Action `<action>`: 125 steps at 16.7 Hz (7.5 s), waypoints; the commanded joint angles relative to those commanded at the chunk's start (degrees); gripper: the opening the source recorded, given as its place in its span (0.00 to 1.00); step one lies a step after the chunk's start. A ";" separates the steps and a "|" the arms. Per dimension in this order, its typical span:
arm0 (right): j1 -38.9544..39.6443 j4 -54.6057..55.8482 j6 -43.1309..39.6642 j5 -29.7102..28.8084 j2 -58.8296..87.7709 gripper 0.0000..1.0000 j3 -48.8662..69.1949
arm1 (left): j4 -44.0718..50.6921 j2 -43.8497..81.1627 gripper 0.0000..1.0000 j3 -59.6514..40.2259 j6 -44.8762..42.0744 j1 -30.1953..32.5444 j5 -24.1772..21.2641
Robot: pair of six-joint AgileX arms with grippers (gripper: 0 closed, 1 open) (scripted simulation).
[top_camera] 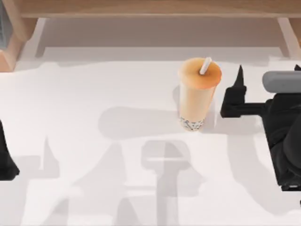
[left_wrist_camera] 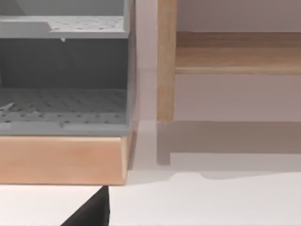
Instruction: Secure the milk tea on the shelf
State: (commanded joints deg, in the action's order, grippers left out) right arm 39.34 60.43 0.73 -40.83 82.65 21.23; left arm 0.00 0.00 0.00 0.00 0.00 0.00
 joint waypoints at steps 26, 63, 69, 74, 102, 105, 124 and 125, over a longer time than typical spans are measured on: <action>7.38 22.01 -0.30 -8.25 43.10 1.00 21.39 | 0.00 0.00 1.00 0.00 0.00 0.00 0.00; 6.81 19.47 -0.09 -7.54 41.19 0.00 21.95 | 0.00 0.00 1.00 0.00 0.00 0.00 0.00; 5.29 17.50 -0.23 -6.29 37.63 0.00 27.64 | 0.00 0.00 1.00 0.00 0.00 0.00 0.00; 1.85 7.95 -0.37 -3.34 34.70 0.00 37.54 | 0.00 0.00 1.00 0.00 0.00 0.00 0.00; -9.84 -29.26 -5.20 11.27 31.84 0.00 63.70 | 0.00 0.00 1.00 0.00 0.00 0.00 0.00; -10.87 -25.12 -10.58 14.37 31.35 0.00 60.43 | 0.00 0.00 1.00 0.00 0.00 0.00 0.00; -12.10 -30.68 -0.79 11.85 41.64 0.00 73.92 | 0.00 0.00 1.00 0.00 0.00 0.00 0.00; -12.10 -30.68 -0.79 11.85 41.64 0.00 73.92 | 0.00 0.00 1.00 0.00 0.00 0.00 0.00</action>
State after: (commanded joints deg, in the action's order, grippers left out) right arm 27.24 29.75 -0.07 -28.99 124.29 95.15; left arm 0.00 0.00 0.00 0.00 0.00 0.00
